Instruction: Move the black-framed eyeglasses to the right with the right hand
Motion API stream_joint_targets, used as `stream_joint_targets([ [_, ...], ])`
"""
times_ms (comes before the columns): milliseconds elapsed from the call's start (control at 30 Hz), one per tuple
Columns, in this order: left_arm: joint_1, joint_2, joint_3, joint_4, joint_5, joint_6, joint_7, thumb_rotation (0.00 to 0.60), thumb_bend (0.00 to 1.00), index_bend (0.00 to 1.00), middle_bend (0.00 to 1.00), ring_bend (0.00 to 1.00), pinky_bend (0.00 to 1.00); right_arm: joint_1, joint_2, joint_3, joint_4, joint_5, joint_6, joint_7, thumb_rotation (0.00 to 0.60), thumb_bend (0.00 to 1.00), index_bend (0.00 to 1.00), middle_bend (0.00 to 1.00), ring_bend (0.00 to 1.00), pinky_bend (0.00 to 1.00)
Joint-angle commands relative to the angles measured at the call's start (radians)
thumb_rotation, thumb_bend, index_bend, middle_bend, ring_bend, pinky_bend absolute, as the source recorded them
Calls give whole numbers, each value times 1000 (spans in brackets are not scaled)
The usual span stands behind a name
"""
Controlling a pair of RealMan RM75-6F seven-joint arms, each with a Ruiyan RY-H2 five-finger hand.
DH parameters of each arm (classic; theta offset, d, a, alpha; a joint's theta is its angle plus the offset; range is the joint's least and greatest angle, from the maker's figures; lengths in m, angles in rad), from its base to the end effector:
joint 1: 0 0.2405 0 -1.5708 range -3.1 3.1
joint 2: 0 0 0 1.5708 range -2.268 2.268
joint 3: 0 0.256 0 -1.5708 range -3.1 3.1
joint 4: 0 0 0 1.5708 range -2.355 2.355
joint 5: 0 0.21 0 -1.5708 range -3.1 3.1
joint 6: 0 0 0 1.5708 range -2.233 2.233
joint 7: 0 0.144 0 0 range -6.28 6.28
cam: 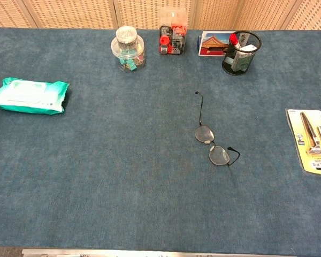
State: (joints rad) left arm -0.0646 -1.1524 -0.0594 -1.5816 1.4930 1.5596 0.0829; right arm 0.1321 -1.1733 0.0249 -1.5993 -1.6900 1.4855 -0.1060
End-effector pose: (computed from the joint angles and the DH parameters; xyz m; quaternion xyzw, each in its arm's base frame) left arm -0.3137 0.1765 0.1628 -0.5848 -0.3475 -0.3824 0.6254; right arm -0.2768 -0.1860 0.1295 0.6721 -0.3130 0.4103 0.5310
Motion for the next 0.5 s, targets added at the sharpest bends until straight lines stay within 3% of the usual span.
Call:
stream_joint_targets([
  [33, 5, 1, 1, -4, 2, 9, 4, 600, 335, 465, 568, 416, 514, 26, 3, -8, -27, -56, 6, -19, 600, 276, 369, 432, 298, 455],
  [500, 9, -4, -1, -3, -10, 1, 25, 600, 335, 465, 568, 416, 515, 123, 41, -26, -114, -160, -117, -159, 600, 276, 369, 432, 298, 456],
])
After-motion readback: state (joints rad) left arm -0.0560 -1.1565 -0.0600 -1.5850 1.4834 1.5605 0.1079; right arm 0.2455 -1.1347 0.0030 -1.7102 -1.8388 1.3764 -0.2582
